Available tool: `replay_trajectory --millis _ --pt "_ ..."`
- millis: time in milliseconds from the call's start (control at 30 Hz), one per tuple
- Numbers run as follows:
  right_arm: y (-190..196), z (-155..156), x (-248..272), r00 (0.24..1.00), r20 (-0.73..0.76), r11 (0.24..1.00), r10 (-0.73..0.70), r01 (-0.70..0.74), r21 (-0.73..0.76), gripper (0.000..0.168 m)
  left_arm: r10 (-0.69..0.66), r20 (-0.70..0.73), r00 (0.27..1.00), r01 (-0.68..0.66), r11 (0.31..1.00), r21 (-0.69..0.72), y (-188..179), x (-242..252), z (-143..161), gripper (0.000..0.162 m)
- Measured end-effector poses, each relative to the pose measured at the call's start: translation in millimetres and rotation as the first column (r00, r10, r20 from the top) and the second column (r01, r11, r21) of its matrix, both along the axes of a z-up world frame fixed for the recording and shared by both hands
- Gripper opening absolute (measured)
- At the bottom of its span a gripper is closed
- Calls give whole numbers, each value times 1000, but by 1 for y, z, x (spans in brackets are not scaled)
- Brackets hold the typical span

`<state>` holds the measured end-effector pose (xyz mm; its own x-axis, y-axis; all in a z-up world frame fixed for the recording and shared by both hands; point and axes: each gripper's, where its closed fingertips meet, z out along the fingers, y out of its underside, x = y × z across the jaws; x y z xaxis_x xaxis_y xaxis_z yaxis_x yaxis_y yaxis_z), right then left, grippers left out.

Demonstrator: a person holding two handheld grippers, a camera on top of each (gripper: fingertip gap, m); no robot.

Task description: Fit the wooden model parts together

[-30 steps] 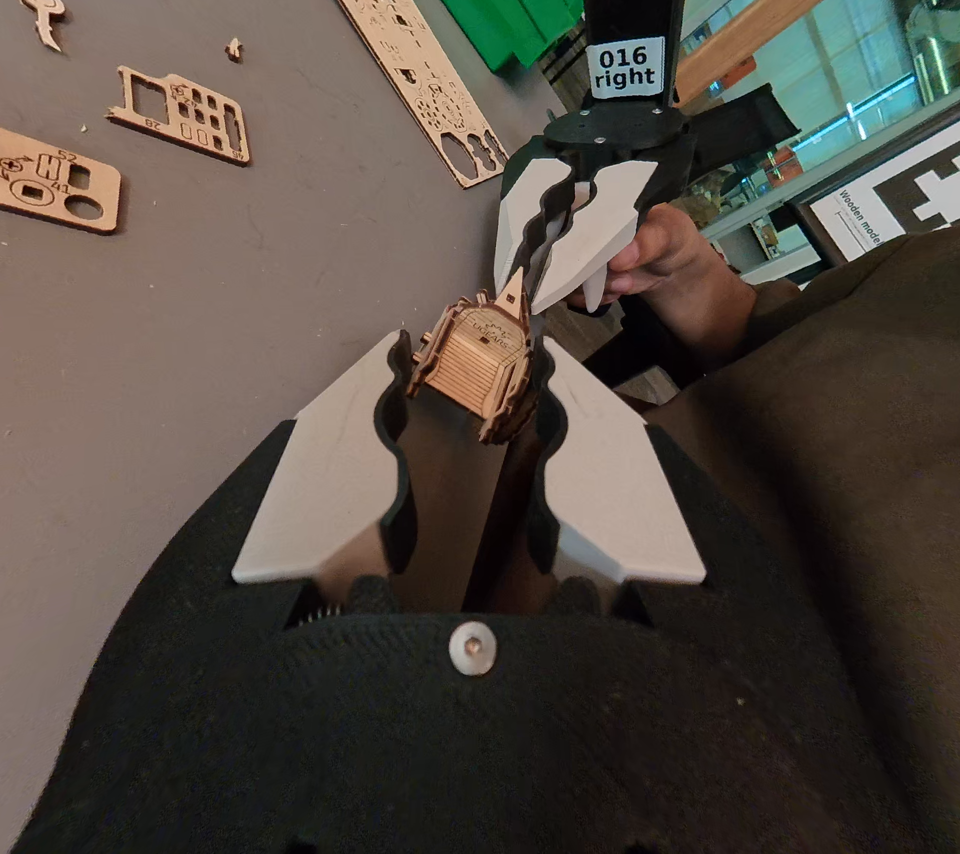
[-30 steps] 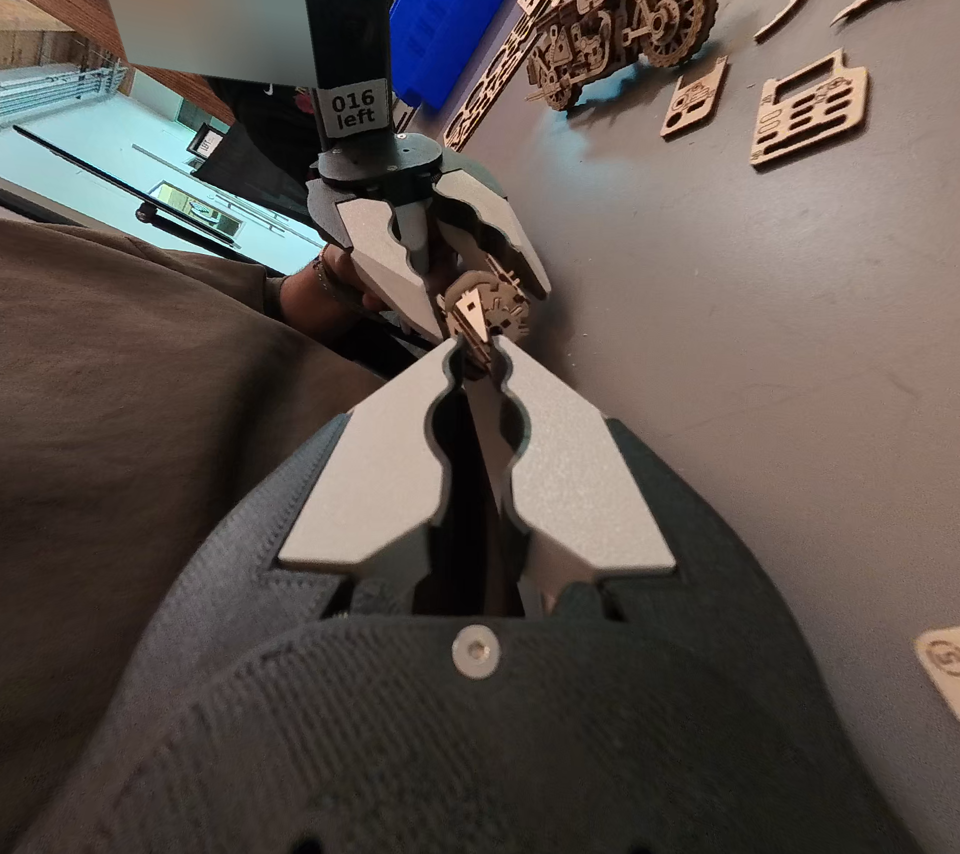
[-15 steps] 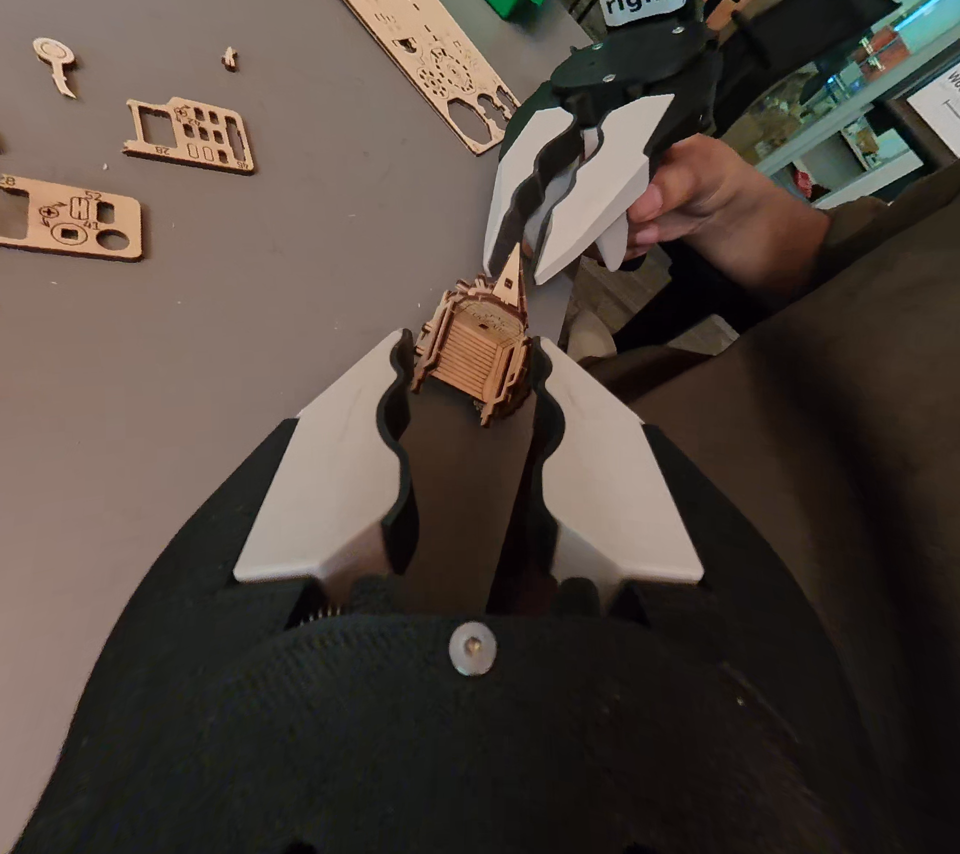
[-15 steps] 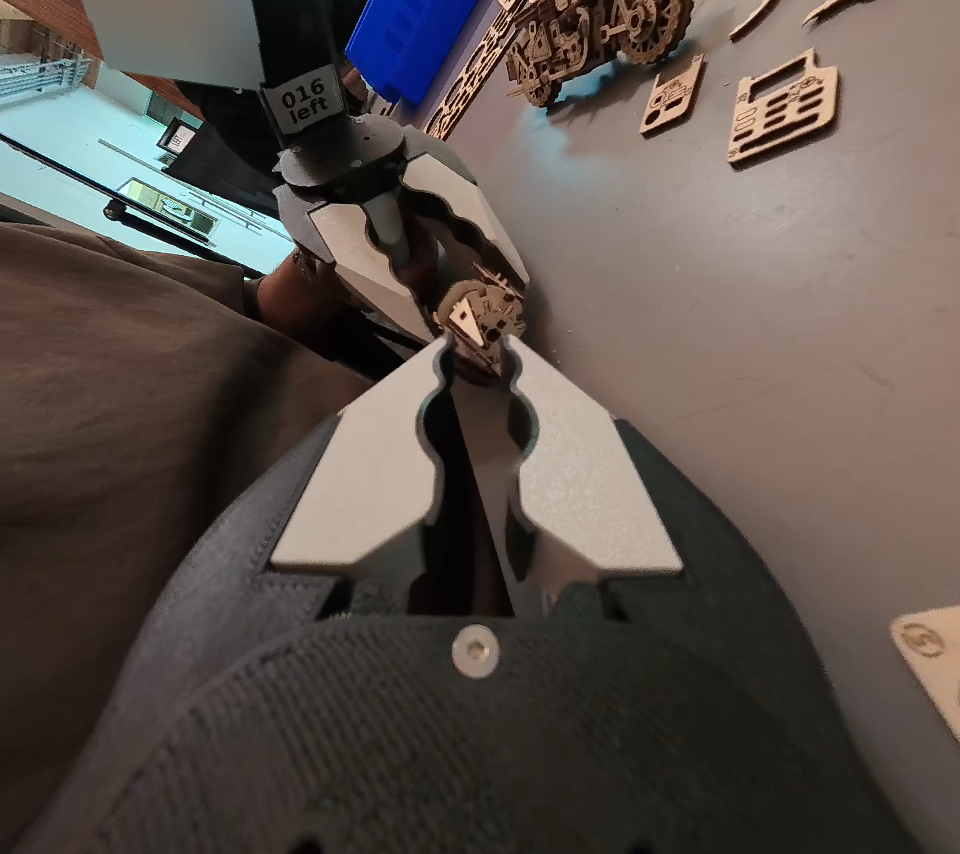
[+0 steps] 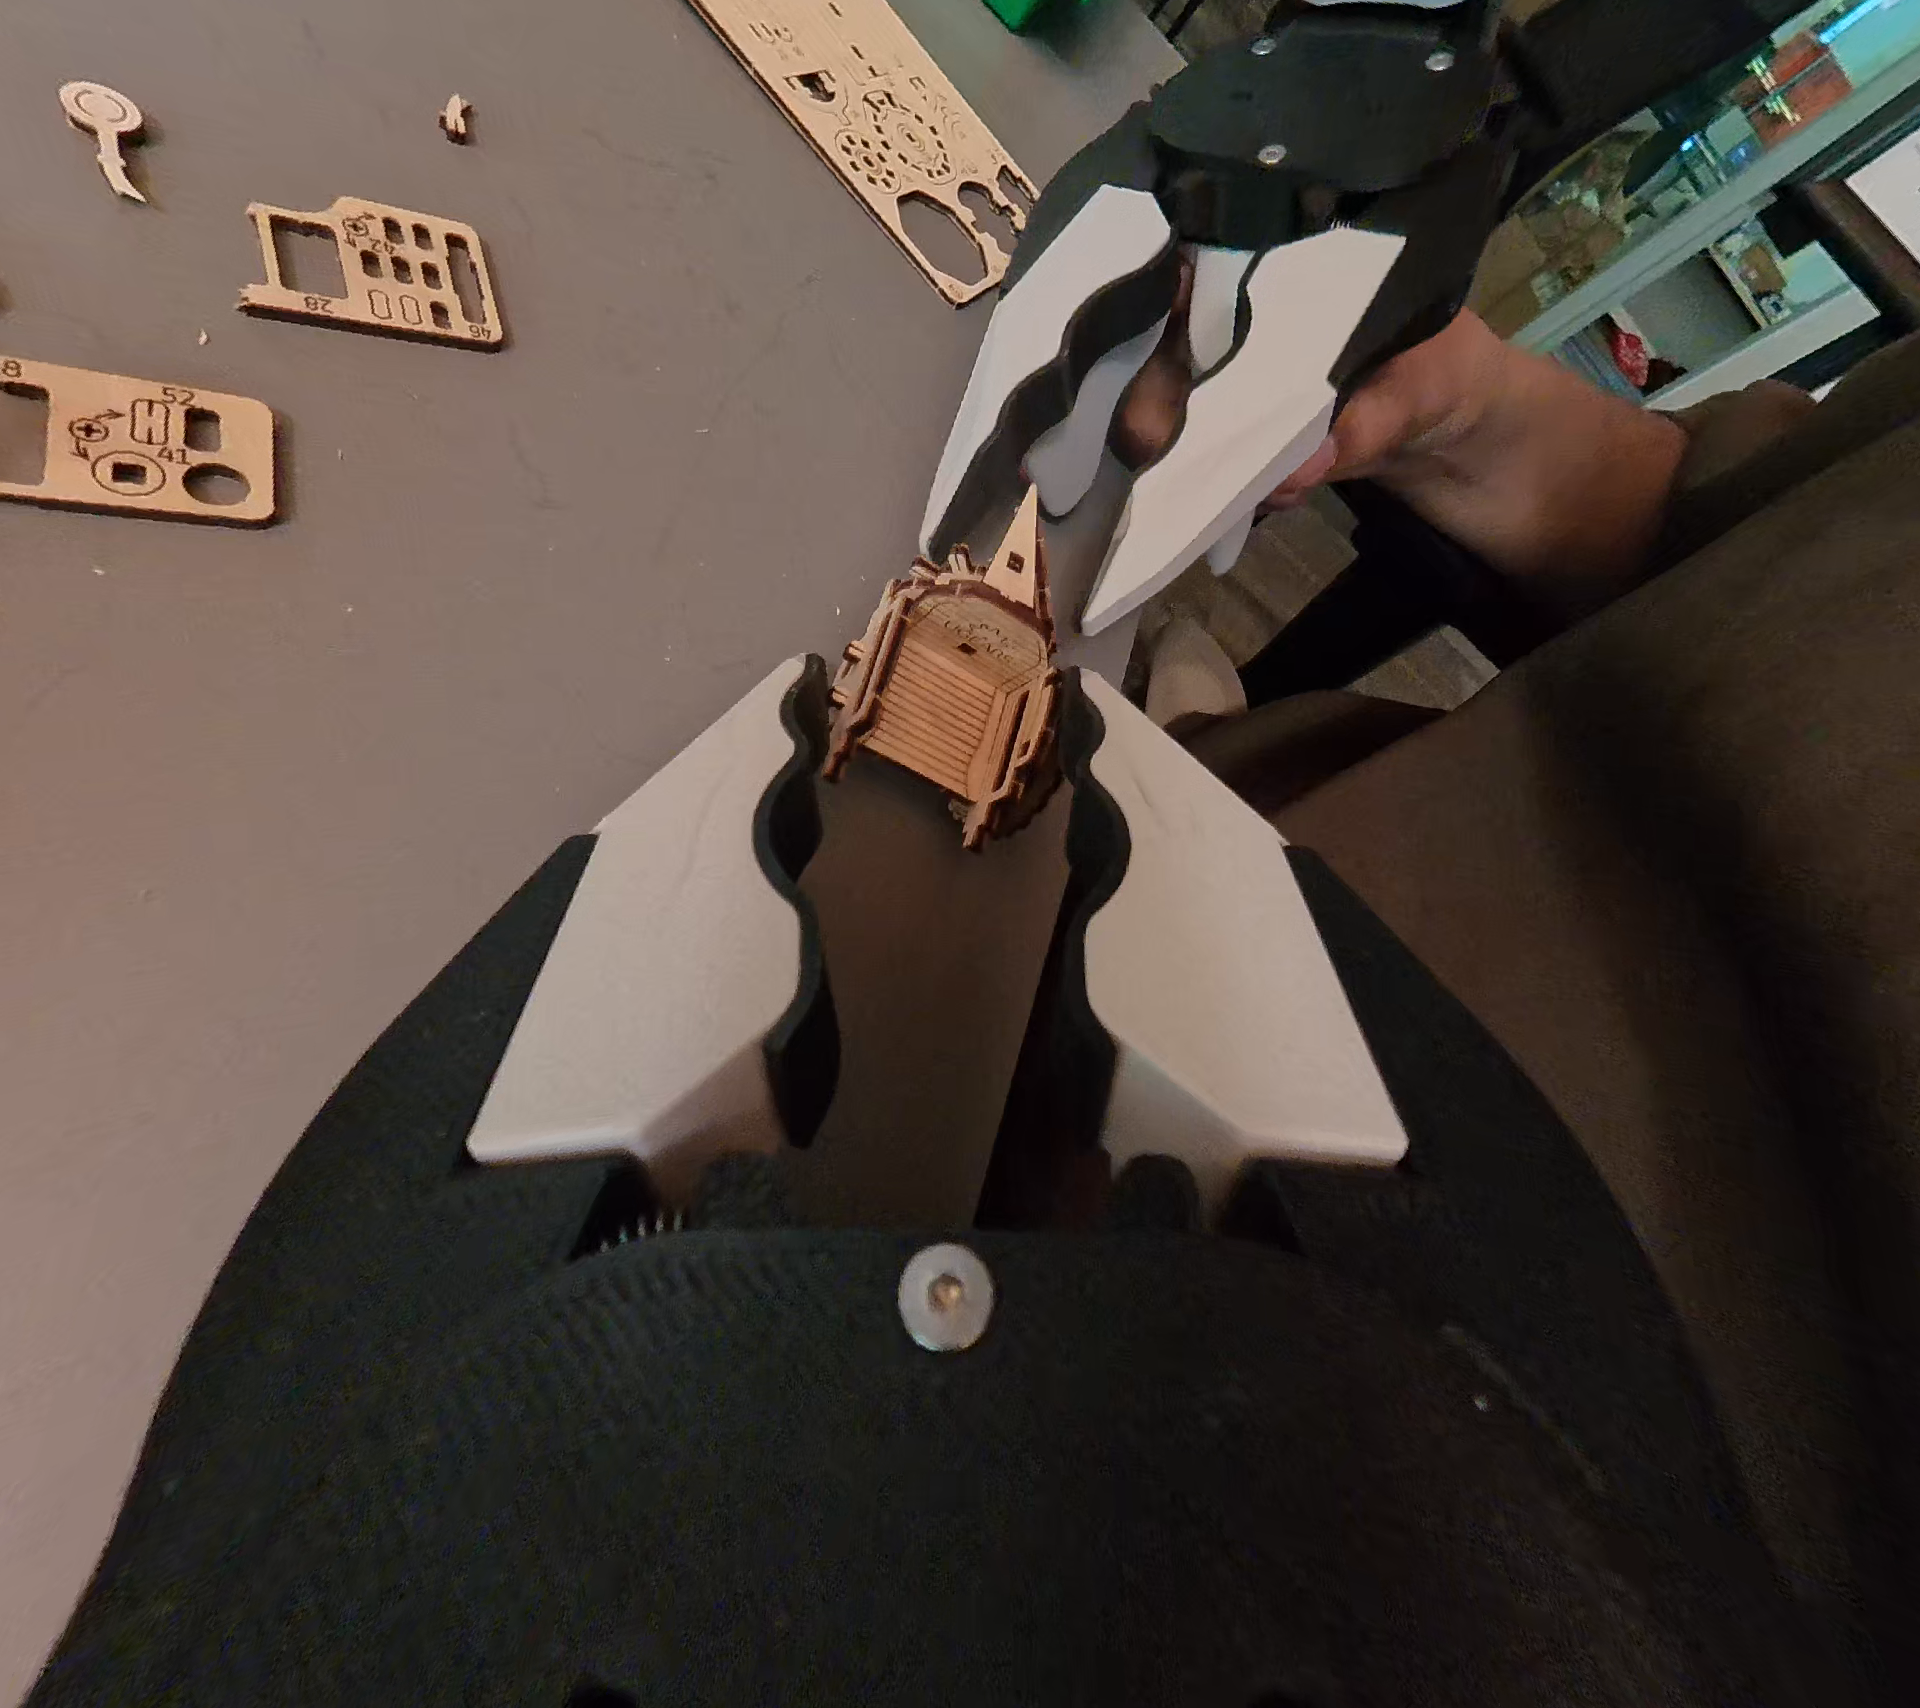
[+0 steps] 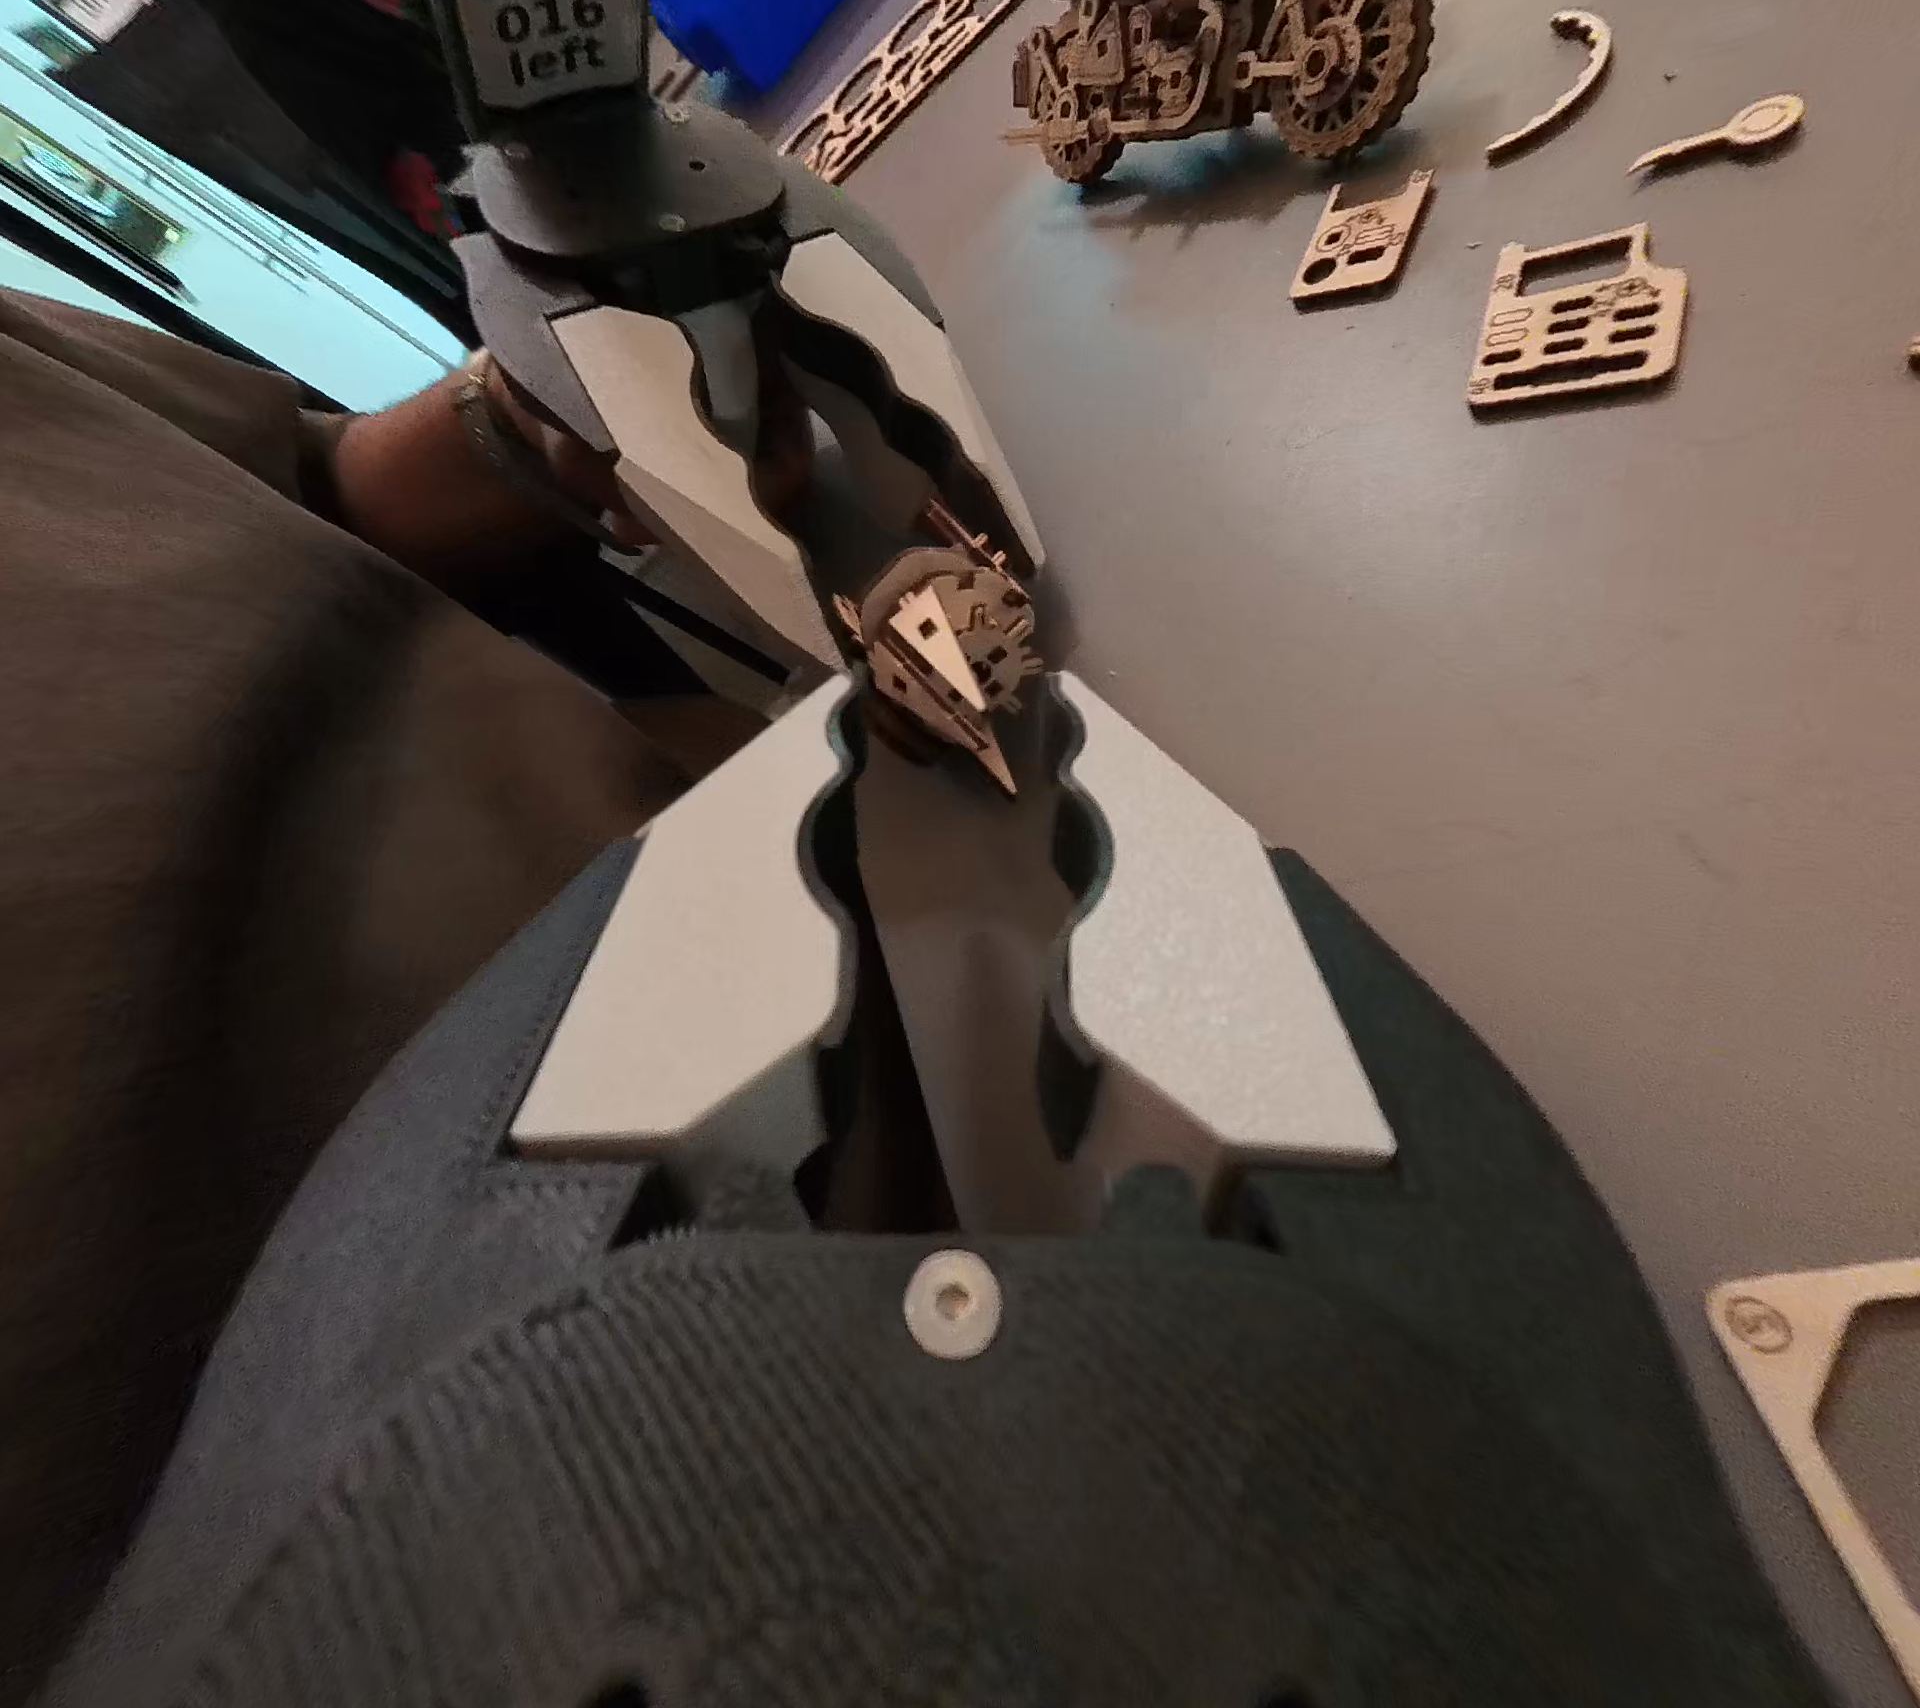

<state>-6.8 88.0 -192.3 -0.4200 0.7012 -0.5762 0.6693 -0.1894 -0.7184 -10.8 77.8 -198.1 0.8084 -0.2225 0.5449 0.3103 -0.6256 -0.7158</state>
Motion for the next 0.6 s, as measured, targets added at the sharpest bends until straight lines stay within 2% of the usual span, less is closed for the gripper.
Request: replay_trajectory --millis 200,600 --pt "-2 -4 -1 1000 -3 999 4 -4 44 31 -3 -6 1000 3 1000 2 0 1 0 43" --pt "-2 -1 1 999 37 997 35 -32 -67 22 -9 6 1000 9 1000 -2 0 1 0 42"
